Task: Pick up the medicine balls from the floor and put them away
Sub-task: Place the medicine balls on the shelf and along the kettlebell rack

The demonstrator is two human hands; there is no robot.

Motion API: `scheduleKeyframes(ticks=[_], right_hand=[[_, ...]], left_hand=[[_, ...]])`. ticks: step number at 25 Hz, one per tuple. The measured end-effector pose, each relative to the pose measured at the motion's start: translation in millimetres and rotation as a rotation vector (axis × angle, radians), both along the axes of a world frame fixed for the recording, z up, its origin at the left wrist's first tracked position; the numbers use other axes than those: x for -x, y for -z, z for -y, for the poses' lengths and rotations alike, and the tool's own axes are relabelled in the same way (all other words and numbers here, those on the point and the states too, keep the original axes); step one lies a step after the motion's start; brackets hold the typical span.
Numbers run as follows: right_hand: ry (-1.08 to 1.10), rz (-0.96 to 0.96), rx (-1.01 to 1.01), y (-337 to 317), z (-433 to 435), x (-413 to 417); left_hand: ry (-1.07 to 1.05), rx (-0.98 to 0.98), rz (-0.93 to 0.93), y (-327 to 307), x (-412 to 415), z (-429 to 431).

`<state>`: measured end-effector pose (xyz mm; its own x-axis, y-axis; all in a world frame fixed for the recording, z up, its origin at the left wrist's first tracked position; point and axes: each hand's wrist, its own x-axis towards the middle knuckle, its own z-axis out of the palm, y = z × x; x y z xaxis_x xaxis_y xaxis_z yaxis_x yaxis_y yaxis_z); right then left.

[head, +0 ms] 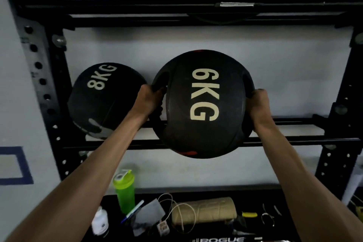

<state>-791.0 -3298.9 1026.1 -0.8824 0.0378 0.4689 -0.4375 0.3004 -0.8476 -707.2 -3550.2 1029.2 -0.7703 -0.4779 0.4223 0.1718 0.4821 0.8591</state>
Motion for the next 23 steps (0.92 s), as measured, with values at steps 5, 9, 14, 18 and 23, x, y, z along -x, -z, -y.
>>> scheduleKeyframes(ticks=[5, 9, 14, 18, 23], right_hand=[[-0.022, 0.038, 0.032, 3.9, 5.7, 59.5], [-0.067, 0.085, 0.042, 7.1, 7.2, 83.6], [-0.171, 0.14, 0.024, -3.7, 26.2, 103.4], [-0.212, 0.193, 0.007, -16.7, 40.3, 114.6], [-0.228, 0.186, 0.012, -14.0, 44.9, 112.3]], left_hand=[[-0.038, 0.035, 0.062, 0.2, 58.4, 5.4], [-0.024, 0.003, 0.093, -4.8, 70.6, 6.5], [-0.106, -0.118, 0.102, -1.1, 59.0, 8.4], [-0.11, -0.153, -0.287, -12.4, 31.8, -20.6], [-0.099, 0.582, -0.242, -12.5, 32.5, -52.6]])
